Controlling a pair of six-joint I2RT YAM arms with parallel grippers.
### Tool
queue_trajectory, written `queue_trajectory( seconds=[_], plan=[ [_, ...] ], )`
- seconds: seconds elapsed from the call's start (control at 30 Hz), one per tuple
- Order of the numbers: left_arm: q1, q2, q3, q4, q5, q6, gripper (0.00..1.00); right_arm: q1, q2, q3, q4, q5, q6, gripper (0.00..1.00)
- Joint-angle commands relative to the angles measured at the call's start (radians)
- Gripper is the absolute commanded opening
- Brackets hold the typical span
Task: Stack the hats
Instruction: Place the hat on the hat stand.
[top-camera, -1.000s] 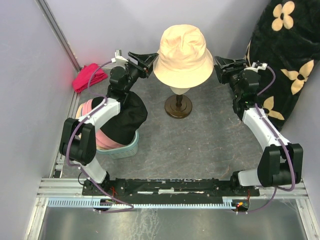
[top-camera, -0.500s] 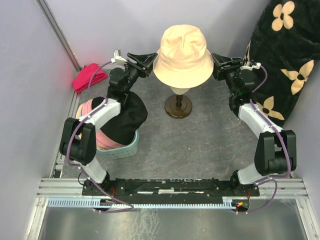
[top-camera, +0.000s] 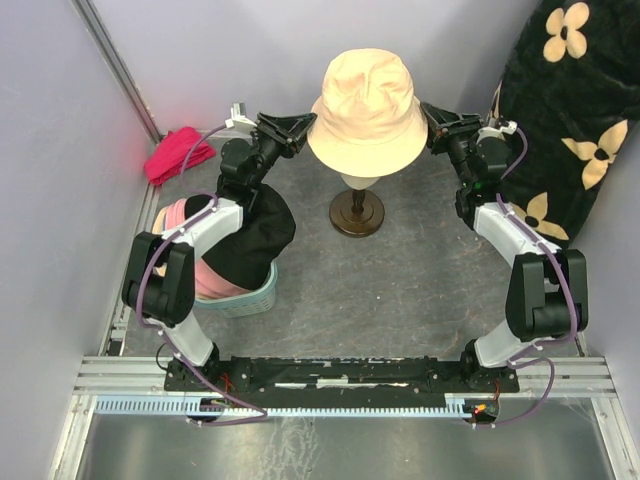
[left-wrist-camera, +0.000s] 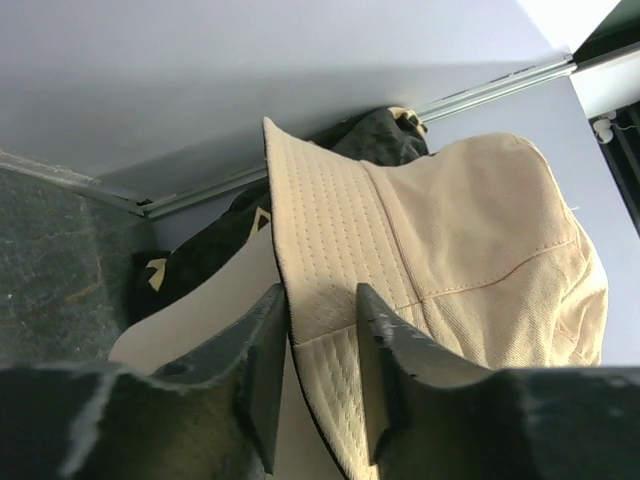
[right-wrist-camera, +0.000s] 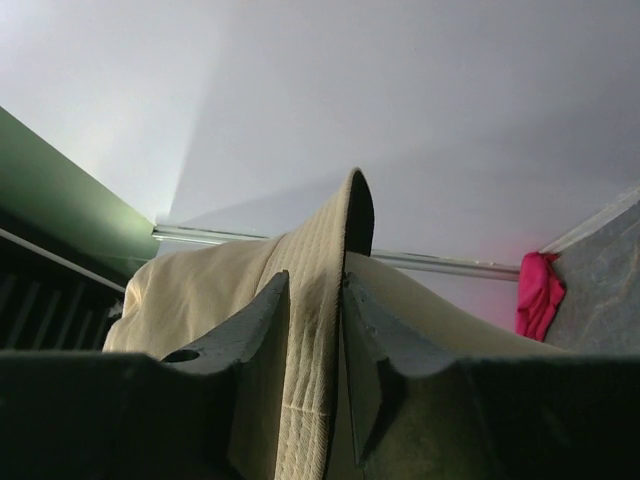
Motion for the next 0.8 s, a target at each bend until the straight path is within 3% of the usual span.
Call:
queue_trajectory(
  seconds=[0.0,0.2,0.3,0.77],
  plan=[
    [-0.001,0.007,-0.003,0.083,0.028,-0.04,0.33,-0.001,0.015,0.038,0.105,-0.023,0.042,0.3],
    [-0.002,0.01,-0.004,0.09,0.026,-0.038,0.14,0.0,0.019,0.033,0.101,-0.02,0.042,0.09],
    [-0.002,0.014,-0.005,0.087,0.021,-0.037,0.03,0.0,0.024,0.027,0.096,-0.019,0.039,0.04],
    [-0.012,0.011,-0.017,-0.104,-0.051,-0.014,0.03,-0.001,0.039,-0.013,0.034,-0.014,0.008,0.02]
  ],
)
